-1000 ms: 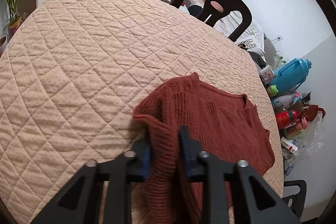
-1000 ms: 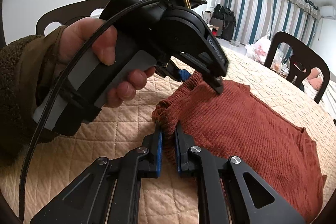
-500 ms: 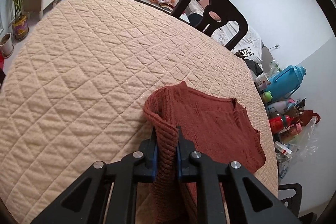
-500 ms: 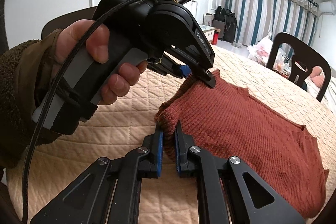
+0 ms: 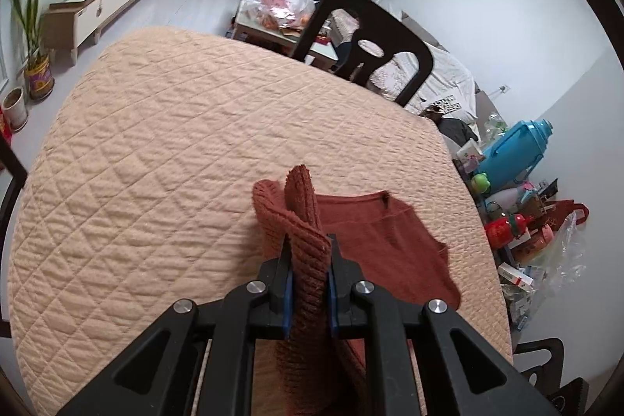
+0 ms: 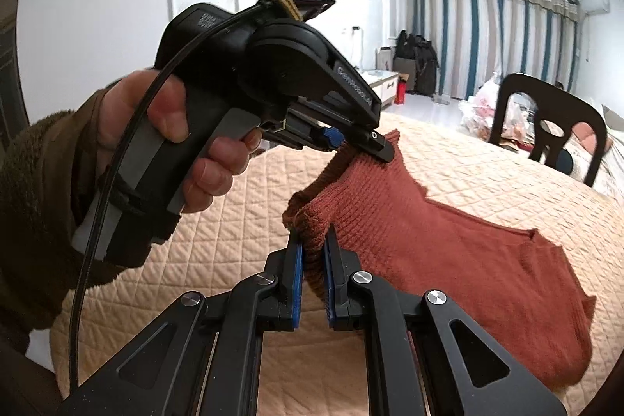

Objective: Fold small clothes
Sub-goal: 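Lift the side edge with the left tool and fold it across the sweater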

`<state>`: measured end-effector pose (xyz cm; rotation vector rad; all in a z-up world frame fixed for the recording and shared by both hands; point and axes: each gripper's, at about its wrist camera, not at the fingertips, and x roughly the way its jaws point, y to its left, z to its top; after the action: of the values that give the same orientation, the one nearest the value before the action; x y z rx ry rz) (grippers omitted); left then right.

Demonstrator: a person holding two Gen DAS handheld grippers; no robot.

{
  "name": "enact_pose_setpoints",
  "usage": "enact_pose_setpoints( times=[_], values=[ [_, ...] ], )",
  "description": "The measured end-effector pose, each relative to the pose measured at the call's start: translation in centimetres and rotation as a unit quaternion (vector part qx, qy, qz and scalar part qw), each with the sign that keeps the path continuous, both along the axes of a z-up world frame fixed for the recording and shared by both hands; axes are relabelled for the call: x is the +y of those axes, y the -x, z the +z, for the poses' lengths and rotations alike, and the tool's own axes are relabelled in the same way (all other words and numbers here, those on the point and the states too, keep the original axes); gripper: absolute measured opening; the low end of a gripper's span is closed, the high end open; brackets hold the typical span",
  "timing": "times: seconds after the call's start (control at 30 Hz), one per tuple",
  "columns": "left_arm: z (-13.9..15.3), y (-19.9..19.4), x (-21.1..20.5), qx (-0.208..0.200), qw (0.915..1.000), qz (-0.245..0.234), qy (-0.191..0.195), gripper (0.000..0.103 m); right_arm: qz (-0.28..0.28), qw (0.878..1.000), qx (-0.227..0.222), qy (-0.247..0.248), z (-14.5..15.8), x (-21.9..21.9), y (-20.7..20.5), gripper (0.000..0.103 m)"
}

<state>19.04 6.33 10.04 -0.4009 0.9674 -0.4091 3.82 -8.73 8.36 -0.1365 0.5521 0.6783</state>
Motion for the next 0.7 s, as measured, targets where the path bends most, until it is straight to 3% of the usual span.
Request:
enact_pose_setpoints(
  times=[0.33, 0.7],
  values=[
    [1.4, -0.9, -6.3, -0.008, 0.9995, -0.032, 0.000, 0.015, -0.053, 0.998, 0.003, -0.026, 0.5, -5.3, -0.9, 0.009],
    [1.1, -3.0, -13.9, 0.005, 0.9972, -0.074, -0.004, 0.015, -0.118, 0.992, 0.014, -0.045, 0.9, -10.7, -1.0, 0.009]
  ],
)
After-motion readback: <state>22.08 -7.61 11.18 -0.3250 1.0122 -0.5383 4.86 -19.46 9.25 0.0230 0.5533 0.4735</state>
